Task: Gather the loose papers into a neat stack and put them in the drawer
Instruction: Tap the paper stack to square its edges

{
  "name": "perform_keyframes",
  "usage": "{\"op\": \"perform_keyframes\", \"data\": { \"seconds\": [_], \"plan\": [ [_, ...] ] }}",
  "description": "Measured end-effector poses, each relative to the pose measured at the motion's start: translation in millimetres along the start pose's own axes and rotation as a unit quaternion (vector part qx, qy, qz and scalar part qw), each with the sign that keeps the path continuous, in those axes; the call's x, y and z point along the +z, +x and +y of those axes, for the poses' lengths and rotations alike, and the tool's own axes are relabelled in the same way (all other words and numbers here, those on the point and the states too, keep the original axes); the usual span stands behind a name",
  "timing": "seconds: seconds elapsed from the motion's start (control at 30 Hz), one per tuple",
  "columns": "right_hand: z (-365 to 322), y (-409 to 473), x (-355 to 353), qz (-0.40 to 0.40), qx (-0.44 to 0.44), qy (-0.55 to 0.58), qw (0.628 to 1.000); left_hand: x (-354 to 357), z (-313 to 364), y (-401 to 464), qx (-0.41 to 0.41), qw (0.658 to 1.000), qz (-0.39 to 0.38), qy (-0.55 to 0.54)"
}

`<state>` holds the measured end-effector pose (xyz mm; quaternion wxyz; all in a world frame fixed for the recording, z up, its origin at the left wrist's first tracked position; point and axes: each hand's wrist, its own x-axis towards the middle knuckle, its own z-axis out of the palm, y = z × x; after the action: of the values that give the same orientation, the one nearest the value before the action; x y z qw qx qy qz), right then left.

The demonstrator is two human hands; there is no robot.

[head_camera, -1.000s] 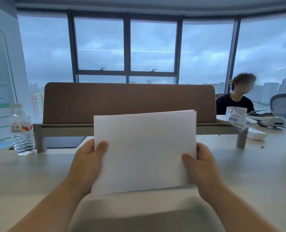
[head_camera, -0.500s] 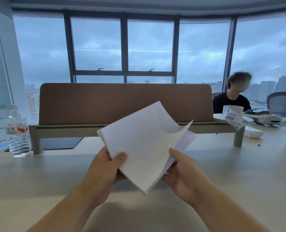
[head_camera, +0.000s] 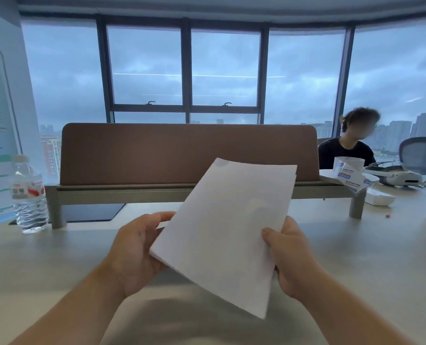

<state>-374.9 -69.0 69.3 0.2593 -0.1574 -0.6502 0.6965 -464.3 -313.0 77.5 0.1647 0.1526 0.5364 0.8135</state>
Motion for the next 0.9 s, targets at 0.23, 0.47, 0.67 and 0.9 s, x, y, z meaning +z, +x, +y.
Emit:
{"op": "perform_keyframes", "data": {
  "seconds": [0.23,0.47,0.67,0.9],
  "plan": [
    [-2.1,-8.2,-0.1,-0.005,-0.099,-0.109,0.989,24.4,-9.0,-1.4,0.032,0.958,0.067,0.276],
    [-22.8,-16.6,-0.1,0.054,-0.224,-0.095,0.969,53.6,1.9,-11.7,0.195,0.954,0.069,0.218],
    [-11.8,-17.1,0.9,0.043,-0.214,-0.108,0.970,44.7,-8.1,-12.4,0.208,0.956,0.085,0.189],
    [-13.3,-19.5,5.9,0.053,-0.251,-0.162,0.953,53.2,-4.0,-12.9,0.271,0.926,0.095,0.247]
  ]
}}
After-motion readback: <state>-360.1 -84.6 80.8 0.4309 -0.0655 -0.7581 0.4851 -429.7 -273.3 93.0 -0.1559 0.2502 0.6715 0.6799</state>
